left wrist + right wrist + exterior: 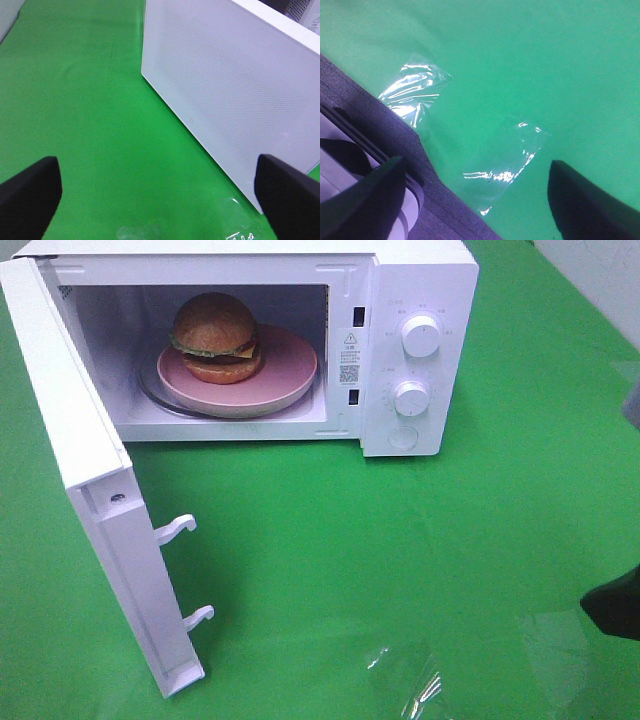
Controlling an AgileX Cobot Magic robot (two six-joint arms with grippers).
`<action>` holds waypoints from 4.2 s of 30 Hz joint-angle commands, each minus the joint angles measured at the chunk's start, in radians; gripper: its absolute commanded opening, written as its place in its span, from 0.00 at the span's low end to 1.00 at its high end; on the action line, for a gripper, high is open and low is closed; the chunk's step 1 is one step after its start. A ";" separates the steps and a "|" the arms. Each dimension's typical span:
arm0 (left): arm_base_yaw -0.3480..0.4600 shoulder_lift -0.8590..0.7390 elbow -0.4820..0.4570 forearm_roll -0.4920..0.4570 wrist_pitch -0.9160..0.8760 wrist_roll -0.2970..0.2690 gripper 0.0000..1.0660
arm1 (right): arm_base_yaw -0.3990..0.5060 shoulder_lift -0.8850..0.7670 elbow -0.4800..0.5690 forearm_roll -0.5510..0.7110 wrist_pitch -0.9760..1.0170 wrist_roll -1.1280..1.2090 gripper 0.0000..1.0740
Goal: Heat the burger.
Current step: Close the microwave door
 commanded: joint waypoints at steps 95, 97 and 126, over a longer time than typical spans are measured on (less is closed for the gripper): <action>-0.002 -0.011 0.000 -0.006 -0.006 -0.001 0.91 | -0.592 -0.886 0.199 0.062 0.015 0.099 0.70; -0.002 -0.011 0.000 -0.006 -0.006 -0.001 0.91 | -0.592 -0.886 0.199 0.062 0.015 0.099 0.70; -0.002 0.132 -0.050 -0.006 -0.199 -0.080 0.61 | -0.592 -0.886 0.199 0.062 0.015 0.099 0.70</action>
